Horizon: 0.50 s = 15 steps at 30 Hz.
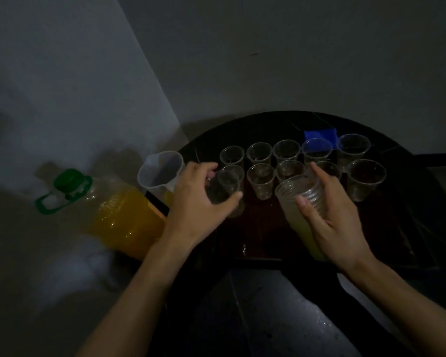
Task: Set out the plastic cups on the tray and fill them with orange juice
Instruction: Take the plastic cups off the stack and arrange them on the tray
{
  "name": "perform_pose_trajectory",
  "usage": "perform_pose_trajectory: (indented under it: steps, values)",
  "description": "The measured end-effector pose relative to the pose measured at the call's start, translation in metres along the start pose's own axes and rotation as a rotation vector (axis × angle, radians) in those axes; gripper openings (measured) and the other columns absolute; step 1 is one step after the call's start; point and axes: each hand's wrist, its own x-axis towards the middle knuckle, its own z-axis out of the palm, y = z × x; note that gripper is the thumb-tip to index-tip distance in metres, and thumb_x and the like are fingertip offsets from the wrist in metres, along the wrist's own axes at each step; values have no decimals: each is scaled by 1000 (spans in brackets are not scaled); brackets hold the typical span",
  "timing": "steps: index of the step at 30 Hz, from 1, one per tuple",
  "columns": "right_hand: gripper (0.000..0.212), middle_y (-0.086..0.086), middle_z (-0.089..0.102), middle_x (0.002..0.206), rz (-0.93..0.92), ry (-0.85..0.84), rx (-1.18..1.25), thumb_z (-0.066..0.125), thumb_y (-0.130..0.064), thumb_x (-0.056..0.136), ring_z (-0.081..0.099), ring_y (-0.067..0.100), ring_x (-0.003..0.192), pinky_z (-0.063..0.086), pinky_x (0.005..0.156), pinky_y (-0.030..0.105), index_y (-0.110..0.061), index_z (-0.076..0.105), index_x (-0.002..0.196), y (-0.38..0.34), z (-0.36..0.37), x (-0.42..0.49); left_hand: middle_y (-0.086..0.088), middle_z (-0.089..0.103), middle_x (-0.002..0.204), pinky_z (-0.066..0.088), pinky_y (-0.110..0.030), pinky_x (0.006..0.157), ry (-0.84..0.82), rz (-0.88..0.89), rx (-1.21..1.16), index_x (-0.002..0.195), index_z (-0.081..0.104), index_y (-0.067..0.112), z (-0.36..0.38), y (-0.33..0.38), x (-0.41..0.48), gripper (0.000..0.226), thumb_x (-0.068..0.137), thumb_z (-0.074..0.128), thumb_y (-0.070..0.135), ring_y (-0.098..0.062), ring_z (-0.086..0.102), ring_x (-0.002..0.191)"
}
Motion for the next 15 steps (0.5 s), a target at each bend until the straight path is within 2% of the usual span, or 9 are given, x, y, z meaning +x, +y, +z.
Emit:
perform_pose_trajectory:
  steps: [1, 3, 6, 11, 15]
  values:
    - [77, -14, 47, 129, -4, 4, 5, 44, -60, 89, 43, -21, 114, 32, 88, -3, -21, 31, 154, 1, 0, 0, 12, 48, 120, 48, -27, 94, -19, -6, 17, 131, 54, 30, 8, -4, -5, 64, 75, 76, 52, -6, 51, 110]
    - [76, -14, 47, 132, -17, 8, 25, 45, -58, 90, 42, -21, 117, 31, 90, -3, -20, 31, 153, 2, 0, 0, 14, 42, 121, 42, -17, 95, -38, -19, 40, 133, 54, 29, 23, -12, -11, 64, 77, 80, 47, 1, 46, 110]
    - [73, -12, 49, 133, -33, 21, 55, 46, -56, 91, 45, -15, 120, 33, 94, 0, -18, 34, 153, 3, 0, 1, 14, 41, 121, 34, -1, 83, -32, -33, 31, 132, 56, 26, 40, -19, -15, 64, 76, 83, 44, 10, 41, 102]
    - [71, -11, 52, 132, -15, 35, 85, 47, -55, 91, 49, -8, 122, 35, 96, 3, -19, 36, 152, 5, -1, 2, 14, 38, 124, 30, 5, 82, 14, -82, 18, 138, 51, 26, 62, -27, -13, 76, 73, 87, 42, 10, 36, 105]
    - [70, -15, 52, 132, -14, 33, 102, 46, -55, 91, 48, -9, 121, 36, 95, 3, -20, 36, 151, 7, -1, 4, 15, 37, 120, 31, 6, 82, 24, -84, 26, 135, 54, 24, 74, -36, -9, 73, 72, 88, 40, 13, 34, 101]
